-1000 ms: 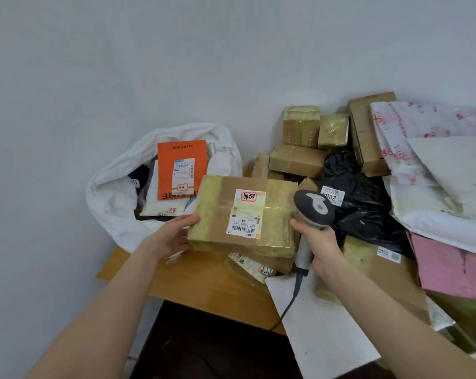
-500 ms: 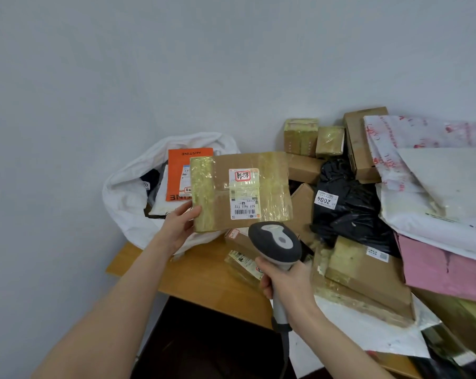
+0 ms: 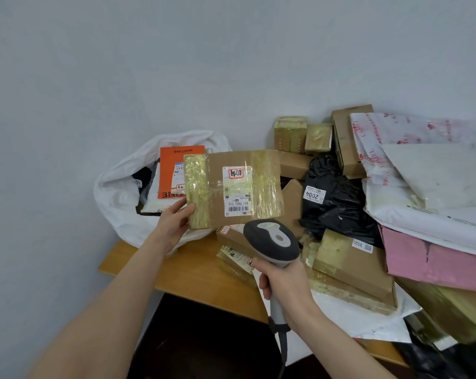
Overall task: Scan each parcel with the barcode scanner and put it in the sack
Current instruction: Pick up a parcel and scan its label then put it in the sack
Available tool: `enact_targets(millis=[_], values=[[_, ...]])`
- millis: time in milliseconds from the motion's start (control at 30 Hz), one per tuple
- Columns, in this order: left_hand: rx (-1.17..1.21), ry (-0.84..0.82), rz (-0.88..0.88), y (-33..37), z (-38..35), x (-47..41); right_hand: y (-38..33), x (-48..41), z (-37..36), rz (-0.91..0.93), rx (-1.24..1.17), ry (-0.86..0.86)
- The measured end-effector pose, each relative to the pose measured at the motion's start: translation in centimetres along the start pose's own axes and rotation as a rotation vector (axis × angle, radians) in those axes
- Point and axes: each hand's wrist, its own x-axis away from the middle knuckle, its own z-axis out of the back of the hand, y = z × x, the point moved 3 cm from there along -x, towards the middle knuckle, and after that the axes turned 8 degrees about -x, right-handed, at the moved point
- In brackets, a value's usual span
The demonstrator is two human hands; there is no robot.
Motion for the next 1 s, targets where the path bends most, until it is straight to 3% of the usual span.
enact_targets(millis=[300,467,633,800,1000], values=[[-0.001,0.115,-0.044,1.8,1.4,1.0,-3.7,-2.5,-1.8,0.009,-0.169,-0.038],[-0.026,0.273,-0.161,6.2,5.3,-0.8,-5.8,-5.5,-5.1,0.07,-0.215,-0.061],[-0.143,0.395,-0.308,11.7,10.2,-7.2,-6.4,-11.2,-9.7,0.084,-0.261,0.046],[-0.4,0.315,-0.307,13.5,15.4,-15.6,-5.8,-19.1,-16.8,0.078,-0.271,0.174],[-0.442,0.066,0.014,9.7,16.3,-22.9,-5.5,-26.7,-24.6,0.016,-0.213,0.201]])
